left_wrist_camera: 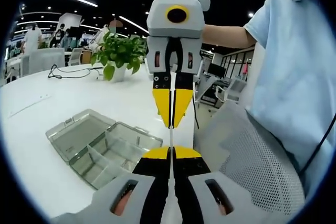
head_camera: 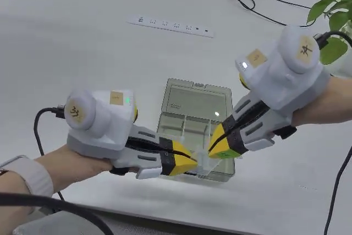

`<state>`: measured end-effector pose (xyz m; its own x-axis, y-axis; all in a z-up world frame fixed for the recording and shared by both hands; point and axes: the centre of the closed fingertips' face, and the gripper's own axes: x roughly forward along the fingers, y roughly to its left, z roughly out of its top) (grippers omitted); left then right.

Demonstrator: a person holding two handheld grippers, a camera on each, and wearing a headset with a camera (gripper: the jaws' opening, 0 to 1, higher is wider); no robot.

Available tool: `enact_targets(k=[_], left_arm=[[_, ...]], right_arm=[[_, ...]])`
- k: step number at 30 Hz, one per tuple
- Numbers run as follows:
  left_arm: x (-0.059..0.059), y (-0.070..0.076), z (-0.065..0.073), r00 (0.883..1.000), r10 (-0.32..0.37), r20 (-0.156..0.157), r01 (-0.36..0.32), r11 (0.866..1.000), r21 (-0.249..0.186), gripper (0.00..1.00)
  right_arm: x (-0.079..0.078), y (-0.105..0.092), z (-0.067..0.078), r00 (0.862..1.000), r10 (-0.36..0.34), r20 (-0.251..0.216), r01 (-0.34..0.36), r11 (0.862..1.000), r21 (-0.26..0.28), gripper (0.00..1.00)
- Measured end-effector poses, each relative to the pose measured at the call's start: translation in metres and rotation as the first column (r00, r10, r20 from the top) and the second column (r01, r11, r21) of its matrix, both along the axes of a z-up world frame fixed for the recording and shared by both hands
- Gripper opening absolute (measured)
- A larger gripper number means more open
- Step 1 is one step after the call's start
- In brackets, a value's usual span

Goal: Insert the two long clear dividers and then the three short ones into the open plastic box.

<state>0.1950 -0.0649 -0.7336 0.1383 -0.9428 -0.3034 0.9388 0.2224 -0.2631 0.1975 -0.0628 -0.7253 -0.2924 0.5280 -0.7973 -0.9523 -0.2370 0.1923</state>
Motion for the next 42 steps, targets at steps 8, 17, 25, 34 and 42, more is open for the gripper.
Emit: enact_targets(k=[8, 17, 25, 34, 42], left_arm=[[0.005, 0.004, -0.002, 1.0, 0.02, -0.015, -0.02, 1.0, 0.015, 0.0], [0.022, 0.017, -0.013, 0.991, 0.129, -0.025, -0.127, 0.989, 0.072, 0.24], [0.033, 0.035, -0.019, 0.977, 0.214, 0.003, -0.213, 0.971, 0.109, 0.47], [0.042, 0.052, -0.024, 0.955, 0.295, 0.037, -0.297, 0.944, 0.143, 0.76], [0.049, 0.07, -0.03, 0.926, 0.373, 0.061, -0.378, 0.908, 0.183, 1.0]], right_arm=[[0.002, 0.003, 0.0, 1.0, -0.003, 0.009, 0.003, 1.0, -0.013, 0.02], [0.012, 0.005, -0.001, 0.999, -0.02, 0.035, 0.021, 0.999, -0.035, 0.02], [0.037, -0.002, -0.01, 0.992, -0.104, 0.076, 0.111, 0.989, -0.095, 0.02], [0.059, -0.001, -0.013, 0.979, -0.171, 0.115, 0.183, 0.977, -0.109, 0.02], [0.069, 0.0, -0.015, 0.974, -0.184, 0.136, 0.2, 0.973, -0.117, 0.02]])
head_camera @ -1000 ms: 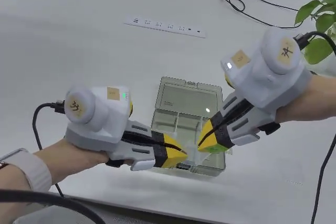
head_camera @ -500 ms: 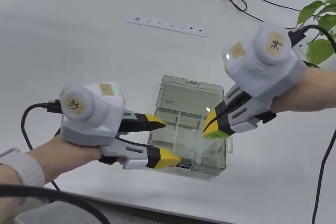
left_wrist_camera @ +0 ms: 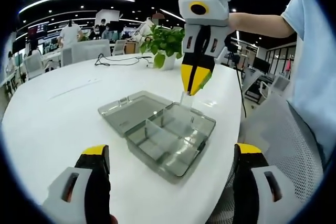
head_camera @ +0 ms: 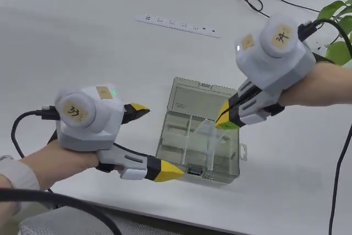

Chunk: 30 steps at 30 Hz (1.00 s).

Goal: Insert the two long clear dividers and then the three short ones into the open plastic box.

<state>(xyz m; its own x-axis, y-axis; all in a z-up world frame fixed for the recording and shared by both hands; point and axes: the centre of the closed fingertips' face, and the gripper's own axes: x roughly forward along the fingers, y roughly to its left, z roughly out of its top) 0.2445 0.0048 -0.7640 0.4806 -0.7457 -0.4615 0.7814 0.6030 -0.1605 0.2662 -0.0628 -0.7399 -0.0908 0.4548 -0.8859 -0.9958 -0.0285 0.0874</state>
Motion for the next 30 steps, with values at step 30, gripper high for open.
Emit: enact_targets(k=[30], left_arm=[[-0.009, 0.007, -0.006, 0.999, 0.016, -0.031, -0.016, 1.0, -0.015, 0.97]], right_arm=[[0.003, 0.006, -0.017, 1.0, 0.022, -0.01, -0.022, 0.999, -0.023, 0.02]])
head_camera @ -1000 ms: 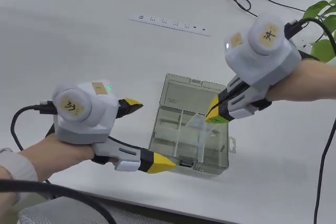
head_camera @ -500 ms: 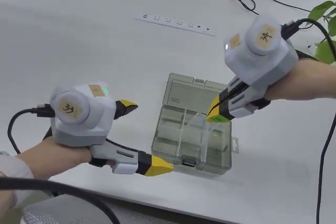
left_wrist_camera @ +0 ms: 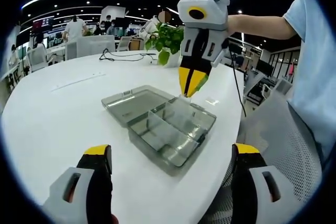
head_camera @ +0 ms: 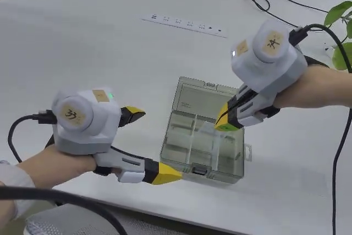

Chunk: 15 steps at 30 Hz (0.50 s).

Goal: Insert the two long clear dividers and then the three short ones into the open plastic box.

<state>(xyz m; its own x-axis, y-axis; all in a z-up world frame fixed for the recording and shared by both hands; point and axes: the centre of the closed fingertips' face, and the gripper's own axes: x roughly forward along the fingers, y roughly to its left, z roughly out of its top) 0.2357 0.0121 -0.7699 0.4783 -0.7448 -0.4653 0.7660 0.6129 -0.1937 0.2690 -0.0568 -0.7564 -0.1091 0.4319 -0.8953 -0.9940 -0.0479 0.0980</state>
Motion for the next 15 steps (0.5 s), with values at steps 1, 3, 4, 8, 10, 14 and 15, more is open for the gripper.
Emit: enact_targets(k=[1, 3, 4, 8, 10, 14, 15], left_arm=[[-0.0001, -0.0002, 0.0, 1.0, 0.0, 0.0, 0.0, 1.0, 0.0, 0.97], [-0.0005, -0.0003, -0.0003, 1.0, 0.0, -0.002, 0.0, 1.0, -0.001, 0.96], [-0.0006, -0.0003, -0.0003, 1.0, 0.001, -0.002, -0.001, 1.0, -0.002, 0.96], [-0.001, 0.0003, -0.0003, 1.0, 0.001, -0.004, -0.001, 1.0, -0.002, 0.96], [-0.0011, 0.0008, -0.0004, 1.0, 0.002, -0.005, -0.002, 1.0, -0.002, 0.96], [-0.0014, 0.0003, -0.0007, 1.0, 0.002, -0.008, -0.002, 1.0, -0.005, 0.95], [-0.0013, 0.0002, -0.0008, 1.0, 0.003, -0.009, -0.004, 1.0, -0.006, 0.95]], right_arm=[[-0.0001, 0.0004, -0.0003, 1.0, 0.003, 0.003, -0.003, 1.0, 0.001, 0.02], [-0.0001, 0.0011, -0.0009, 1.0, 0.001, 0.001, -0.001, 1.0, 0.003, 0.02], [-0.0004, 0.0021, -0.0007, 1.0, -0.001, 0.004, 0.001, 1.0, 0.004, 0.02], [-0.0033, 0.0052, 0.0003, 1.0, -0.002, 0.005, 0.002, 1.0, 0.008, 0.02], [-0.0024, 0.0056, 0.0005, 1.0, -0.003, 0.009, 0.002, 1.0, 0.01, 0.02], [0.0006, 0.0063, -0.0008, 1.0, -0.011, 0.008, 0.011, 1.0, 0.017, 0.02], [0.0011, 0.0073, -0.0013, 1.0, -0.014, 0.011, 0.014, 1.0, 0.021, 0.02]])
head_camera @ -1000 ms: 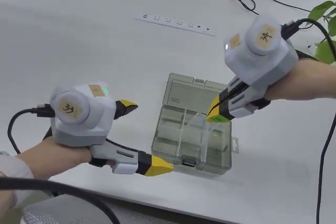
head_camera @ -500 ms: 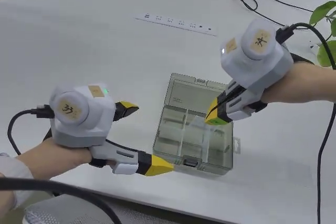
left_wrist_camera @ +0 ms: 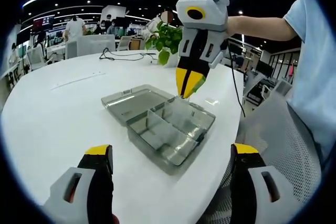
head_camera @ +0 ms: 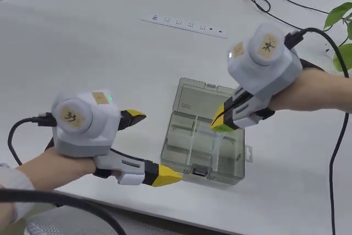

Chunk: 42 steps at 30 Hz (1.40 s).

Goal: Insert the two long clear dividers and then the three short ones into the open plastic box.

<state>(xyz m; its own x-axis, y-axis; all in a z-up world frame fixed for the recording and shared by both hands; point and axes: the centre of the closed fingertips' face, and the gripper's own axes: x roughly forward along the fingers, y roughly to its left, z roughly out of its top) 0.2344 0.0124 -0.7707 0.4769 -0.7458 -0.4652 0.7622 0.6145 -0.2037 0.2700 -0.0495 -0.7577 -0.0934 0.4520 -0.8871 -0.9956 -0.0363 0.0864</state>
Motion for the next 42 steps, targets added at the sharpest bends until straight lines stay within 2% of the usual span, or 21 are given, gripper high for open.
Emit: enact_targets(k=[16, 21, 26, 30, 42], left_arm=[[0.001, 0.003, 0.001, 1.0, 0.005, 0.001, -0.005, 1.0, 0.0, 0.94], [0.0, 0.003, 0.001, 1.0, 0.005, 0.0, -0.005, 1.0, -0.001, 0.94], [0.001, 0.003, 0.001, 1.0, 0.005, -0.001, -0.005, 1.0, -0.004, 0.93], [0.001, 0.0, 0.002, 1.0, 0.001, 0.004, -0.001, 1.0, -0.006, 0.93], [0.002, -0.003, 0.005, 1.0, -0.007, 0.009, 0.007, 1.0, -0.008, 0.93]], right_arm=[[-0.004, 0.003, -0.035, 1.0, 0.001, -0.01, -0.001, 0.998, -0.067, 0.02], [-0.003, 0.003, -0.046, 1.0, -0.001, 0.0, 0.001, 0.996, -0.091, 0.02], [-0.002, 0.003, -0.045, 1.0, 0.003, 0.007, -0.003, 0.995, -0.099, 0.02], [-0.003, 0.003, -0.05, 1.0, 0.005, 0.021, -0.002, 0.994, -0.113, 0.02], [-0.001, 0.003, -0.05, 1.0, 0.0, 0.031, 0.004, 0.993, -0.114, 0.01]])
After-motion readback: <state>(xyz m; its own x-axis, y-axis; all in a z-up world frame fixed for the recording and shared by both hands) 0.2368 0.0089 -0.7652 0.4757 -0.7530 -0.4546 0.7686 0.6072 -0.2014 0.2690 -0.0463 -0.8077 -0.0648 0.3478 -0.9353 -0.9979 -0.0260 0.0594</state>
